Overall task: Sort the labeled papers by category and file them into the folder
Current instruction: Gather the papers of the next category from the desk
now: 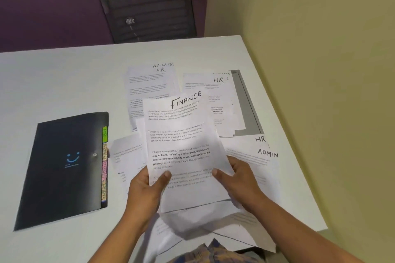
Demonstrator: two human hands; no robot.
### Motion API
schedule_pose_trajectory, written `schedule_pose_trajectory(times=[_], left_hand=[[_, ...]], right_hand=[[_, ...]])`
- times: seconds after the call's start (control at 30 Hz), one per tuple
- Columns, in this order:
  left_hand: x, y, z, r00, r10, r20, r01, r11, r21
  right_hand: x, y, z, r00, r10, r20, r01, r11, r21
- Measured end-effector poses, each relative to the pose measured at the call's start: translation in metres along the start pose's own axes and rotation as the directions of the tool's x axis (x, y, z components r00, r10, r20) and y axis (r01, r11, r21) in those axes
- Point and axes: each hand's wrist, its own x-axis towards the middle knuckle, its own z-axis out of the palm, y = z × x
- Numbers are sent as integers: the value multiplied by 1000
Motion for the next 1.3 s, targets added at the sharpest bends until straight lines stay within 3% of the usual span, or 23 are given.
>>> schedule_pose_trajectory(times=[0.17, 0.33, 0.53, 0.67, 0.8, 0.93, 1.07, 1.13, 1.2, 1.3], left_hand=[[6, 3, -24, 991, 131, -26, -128, 986, 104], [14, 10, -32, 982, 179, -64, -168, 974, 152], [18, 17, -34, 977, 211, 1, -211, 977, 15], [27, 20, -34, 972, 236, 17, -236, 968, 81], [42, 24, -33, 982, 186, -29, -185, 982, 25], [56, 43, -28, 987, 159, -28, -161, 980, -119], [72, 52, -24, 993, -3, 119, 28, 977, -211], [79, 49, -24, 984, -61, 170, 86, 986, -143], [87, 47, -24, 985, -78, 155, 93, 992, -89], [100, 46, -21, 993, -101, 57, 108, 985, -138]], right_hand=[[6, -16, 12, 988, -149, -31, 142, 976, -163], [13, -29, 27, 980, -161, -114, 135, 969, -205], [20, -36, 32, 983, -184, -11, 179, 967, -181], [30, -35, 32, 985, -175, -6, 170, 963, -208], [39, -36, 27, 975, -219, 42, 223, 950, -220], [53, -38, 26, 986, -152, -65, 137, 972, -191], [67, -50, 28, 996, -22, -90, 30, 996, 86], [76, -50, 27, 996, 17, -84, -5, 991, 137], [87, -52, 24, 994, 76, -82, -69, 994, 86], [110, -55, 14, 980, 154, -125, -162, 986, -50]])
